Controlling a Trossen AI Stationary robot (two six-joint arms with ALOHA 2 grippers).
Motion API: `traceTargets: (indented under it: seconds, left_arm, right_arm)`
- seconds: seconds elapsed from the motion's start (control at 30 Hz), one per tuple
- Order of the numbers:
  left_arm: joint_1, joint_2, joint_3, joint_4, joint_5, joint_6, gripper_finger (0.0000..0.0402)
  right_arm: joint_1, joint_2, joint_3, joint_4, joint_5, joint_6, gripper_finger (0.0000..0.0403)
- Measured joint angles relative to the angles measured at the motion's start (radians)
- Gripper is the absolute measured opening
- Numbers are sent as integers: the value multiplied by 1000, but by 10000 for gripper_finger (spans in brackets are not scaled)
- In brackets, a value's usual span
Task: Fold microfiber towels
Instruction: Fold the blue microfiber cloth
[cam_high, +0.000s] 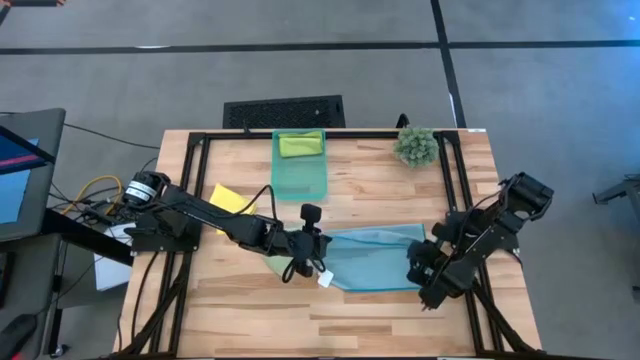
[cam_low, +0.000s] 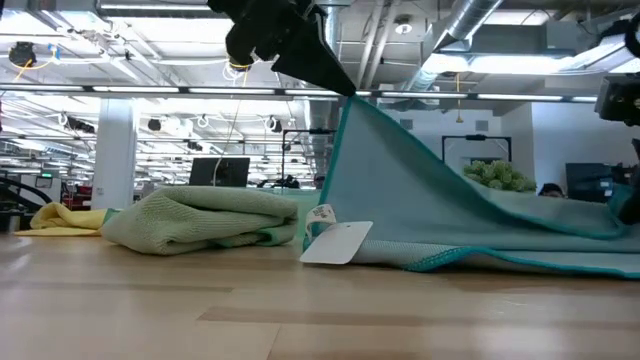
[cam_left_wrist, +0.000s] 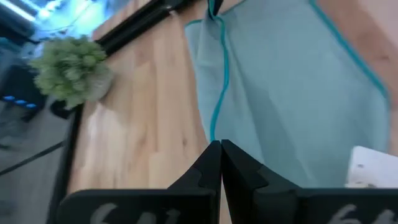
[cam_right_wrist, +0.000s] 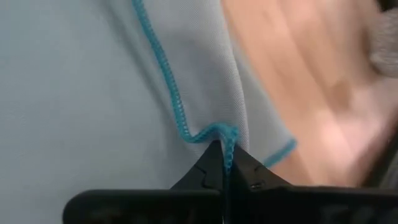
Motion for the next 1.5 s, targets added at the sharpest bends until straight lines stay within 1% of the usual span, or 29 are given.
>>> traceTargets:
  seconds: [0.17,0.2,0.33,0.47,0.6,0.73,0.8,0.87,0.97,1.03,1.1,1.2,1.27,1.4,1.5]
  left_arm:
    - [15,0,0,-24,130,-40,0]
    - [21,0,0,-36,141,-56,0]
    - [52,0,-6,-56,124,-121,0]
    - [88,0,-40,-30,102,-163,10]
    - [129,1,-71,-5,87,-219,46]
    - [146,1,-71,-14,22,-262,94]
    - [143,1,-60,-37,18,-263,115]
    - [129,1,-33,-66,26,-262,130]
    - [96,1,14,-121,26,-264,141]
    - [68,1,44,-146,25,-263,143]
    - [38,1,67,-153,24,-252,143]
    - [-1,1,87,-156,13,-214,144]
    - [-20,1,92,-155,-12,-194,144]
    - [-38,1,92,-157,-80,-182,144]
    - [-38,1,93,-159,-88,-182,144]
  right_arm:
    - [21,0,1,70,-8,-60,35]
    - [20,0,1,69,-11,-60,40]
    - [-1,0,1,43,-45,-60,76]
    - [-36,-22,1,-32,-95,-34,129]
    - [-54,-80,19,-85,-97,8,180]
    - [-38,-145,68,-47,-106,-15,214]
    - [-24,-170,85,13,-109,-60,223]
    - [-7,-184,90,134,-107,-155,227]
    - [12,-169,79,400,-87,-408,226]
    - [5,-124,68,584,-75,-581,222]
    - [-19,-58,66,733,-70,-741,215]
    - [-79,50,71,907,-66,-953,203]
    - [-126,122,97,949,-67,-1067,194]
    - [-204,221,180,942,-70,-1233,175]
    - [-229,271,240,923,-70,-1335,163]
